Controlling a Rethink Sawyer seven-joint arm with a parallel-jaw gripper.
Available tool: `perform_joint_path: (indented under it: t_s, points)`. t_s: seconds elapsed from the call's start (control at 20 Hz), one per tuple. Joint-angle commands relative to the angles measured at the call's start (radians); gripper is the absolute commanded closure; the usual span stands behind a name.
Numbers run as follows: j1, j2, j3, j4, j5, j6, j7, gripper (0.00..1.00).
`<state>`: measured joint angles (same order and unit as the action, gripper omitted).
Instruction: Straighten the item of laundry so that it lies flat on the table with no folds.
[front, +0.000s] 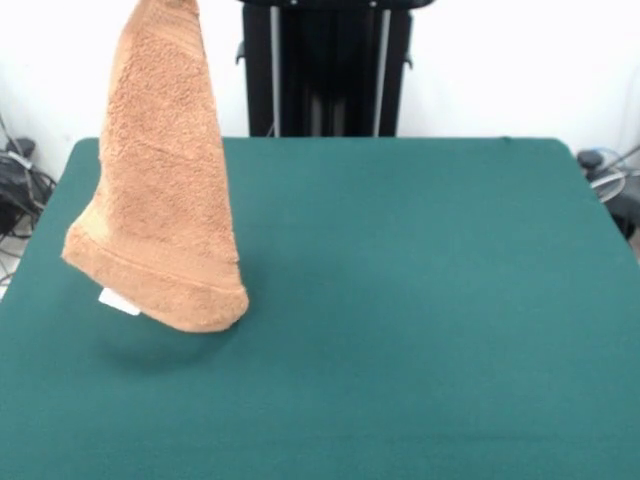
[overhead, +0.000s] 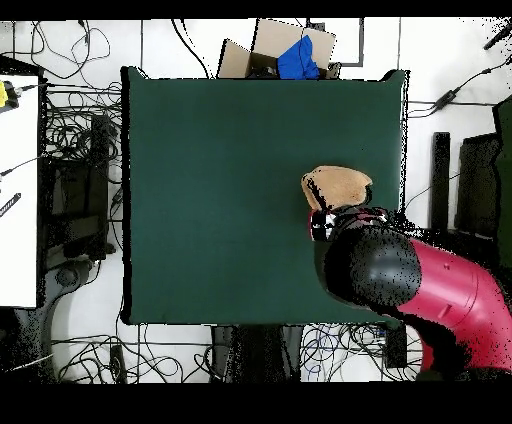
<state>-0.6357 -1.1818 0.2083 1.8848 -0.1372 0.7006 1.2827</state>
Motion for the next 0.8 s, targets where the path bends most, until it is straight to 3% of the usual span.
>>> perform_joint_path:
  t_s: [0.05,0.8]
  points:
    - [0.046,-0.017,-0.073,0.181,0.056,0.013,0.244,1.0]
    - [0.165,-0.022,-0.154,0.249,0.079,-0.051,0.302,1.0]
